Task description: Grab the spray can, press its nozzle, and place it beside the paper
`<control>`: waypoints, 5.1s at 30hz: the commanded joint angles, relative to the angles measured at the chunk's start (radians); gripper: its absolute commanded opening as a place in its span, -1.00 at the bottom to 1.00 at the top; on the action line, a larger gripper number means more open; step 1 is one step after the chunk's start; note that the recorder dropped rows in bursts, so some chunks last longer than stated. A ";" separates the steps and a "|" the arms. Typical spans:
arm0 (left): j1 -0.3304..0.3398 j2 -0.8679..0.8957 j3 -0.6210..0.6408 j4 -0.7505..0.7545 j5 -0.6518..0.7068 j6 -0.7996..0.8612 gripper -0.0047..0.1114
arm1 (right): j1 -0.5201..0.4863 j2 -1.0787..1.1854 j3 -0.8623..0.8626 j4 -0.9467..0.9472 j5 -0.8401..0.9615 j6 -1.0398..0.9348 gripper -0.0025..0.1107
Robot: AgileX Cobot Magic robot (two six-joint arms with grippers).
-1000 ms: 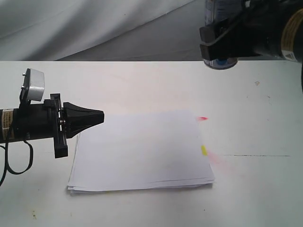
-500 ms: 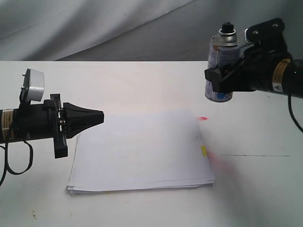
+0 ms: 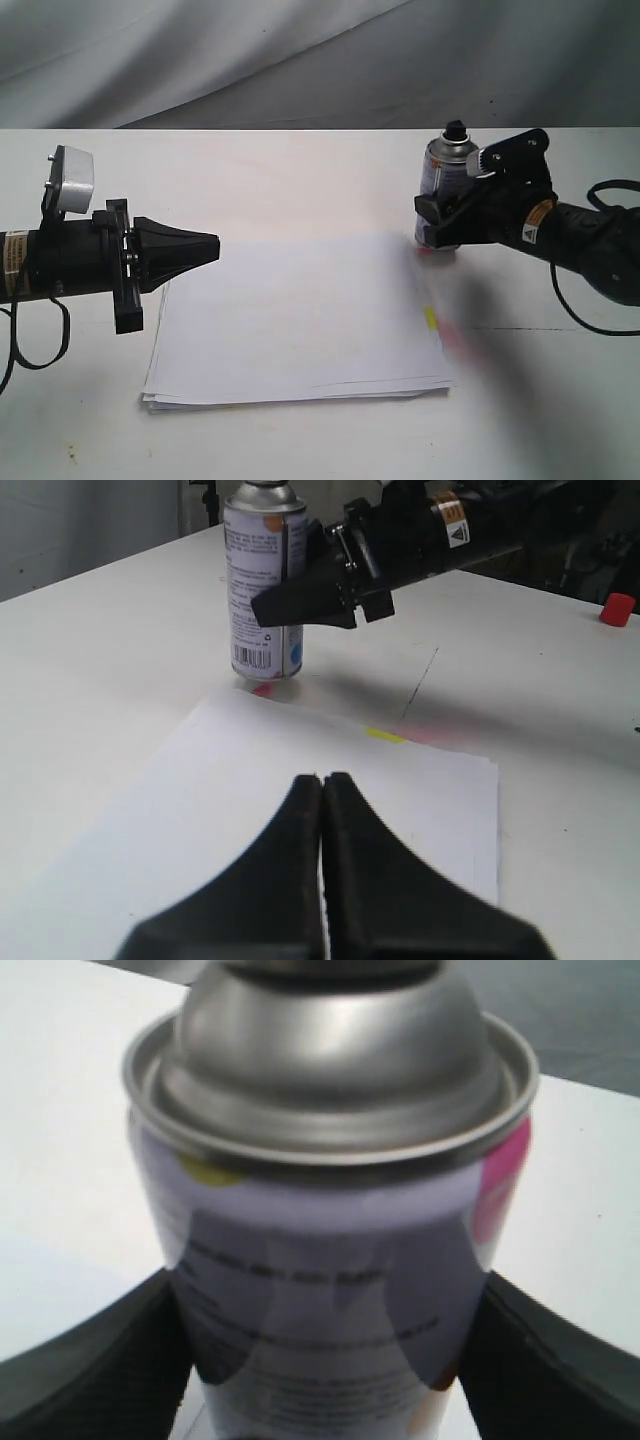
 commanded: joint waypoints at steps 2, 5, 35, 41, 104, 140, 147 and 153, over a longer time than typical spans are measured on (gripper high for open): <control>0.001 -0.009 0.007 0.011 -0.014 -0.009 -0.92 | -0.004 0.010 -0.009 0.025 -0.069 -0.020 -0.96; 0.001 -0.009 0.007 0.016 -0.014 -0.009 -0.92 | -0.004 0.010 -0.009 0.025 -0.069 -0.020 -0.96; 0.001 -0.009 0.007 0.020 -0.014 -0.009 -0.92 | -0.002 0.010 0.020 0.012 -0.039 -0.058 -0.96; 0.001 -0.009 0.007 0.024 -0.014 -0.009 -0.92 | -0.002 0.010 0.020 0.014 -0.026 -0.058 -0.90; 0.000 -1.666 0.334 -0.051 0.029 -0.601 -0.92 | 0.335 -2.021 0.328 0.849 1.136 -0.609 -0.96; 0.001 -1.666 0.548 -0.083 0.087 -0.434 -0.92 | 0.337 -2.021 0.842 0.744 0.730 -0.727 -0.96; 0.001 -1.666 0.557 -0.040 0.088 -0.434 -0.92 | 0.337 -2.021 0.842 0.725 0.796 -0.734 -0.96; 0.001 -1.666 0.557 -0.049 0.156 -0.437 -0.92 | 0.337 -2.021 0.842 0.723 0.795 -0.734 -0.96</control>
